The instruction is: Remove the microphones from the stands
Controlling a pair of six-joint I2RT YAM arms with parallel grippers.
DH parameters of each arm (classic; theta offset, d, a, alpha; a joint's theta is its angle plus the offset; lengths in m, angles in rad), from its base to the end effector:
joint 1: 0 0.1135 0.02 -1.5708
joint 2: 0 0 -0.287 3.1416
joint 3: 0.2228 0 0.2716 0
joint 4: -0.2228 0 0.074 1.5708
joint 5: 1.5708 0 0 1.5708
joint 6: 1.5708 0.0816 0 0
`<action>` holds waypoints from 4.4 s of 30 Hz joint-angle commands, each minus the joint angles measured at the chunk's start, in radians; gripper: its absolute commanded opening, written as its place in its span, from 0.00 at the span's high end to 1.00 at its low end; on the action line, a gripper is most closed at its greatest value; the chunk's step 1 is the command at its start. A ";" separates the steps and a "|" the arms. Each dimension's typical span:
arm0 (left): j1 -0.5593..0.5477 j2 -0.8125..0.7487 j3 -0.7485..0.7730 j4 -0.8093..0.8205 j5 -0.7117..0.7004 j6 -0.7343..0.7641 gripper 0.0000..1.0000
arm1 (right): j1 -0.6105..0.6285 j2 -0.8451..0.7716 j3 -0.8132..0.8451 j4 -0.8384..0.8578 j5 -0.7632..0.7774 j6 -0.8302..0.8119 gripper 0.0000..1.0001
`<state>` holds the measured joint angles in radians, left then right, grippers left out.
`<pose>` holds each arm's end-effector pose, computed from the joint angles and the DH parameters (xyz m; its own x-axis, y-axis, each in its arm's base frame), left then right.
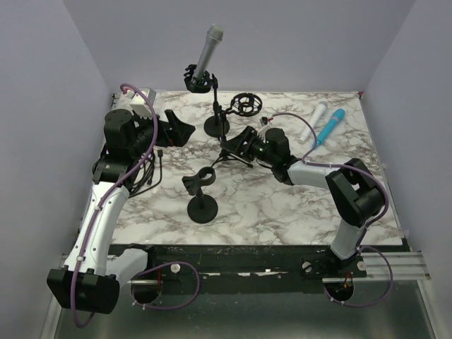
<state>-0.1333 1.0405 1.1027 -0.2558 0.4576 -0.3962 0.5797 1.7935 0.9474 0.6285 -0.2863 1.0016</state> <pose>0.2727 -0.0729 0.4091 -0.3878 -0.2973 -0.8725 0.4328 0.7770 -0.4571 0.3660 0.2672 0.2020 -0.7343 0.4851 -0.4749 -0.2554 0.4508 0.8553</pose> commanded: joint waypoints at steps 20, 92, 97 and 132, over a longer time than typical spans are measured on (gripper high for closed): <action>-0.007 0.004 -0.007 0.020 0.018 0.005 0.01 | 0.001 0.061 0.078 0.020 0.026 -0.070 0.70; -0.035 0.025 -0.012 0.011 -0.017 0.026 0.01 | 0.323 0.134 0.030 -0.039 0.945 -1.451 0.99; -0.036 0.021 -0.014 0.011 -0.024 0.028 0.02 | 0.350 0.153 0.071 -0.073 0.960 -1.531 0.99; -0.080 0.263 0.029 0.423 0.366 -0.453 0.04 | 0.330 -0.512 -0.156 -0.408 0.871 -0.657 0.24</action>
<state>-0.2050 1.2594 1.0897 0.0147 0.7242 -0.6506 0.9173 1.3987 0.8829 0.2523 0.6182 0.1749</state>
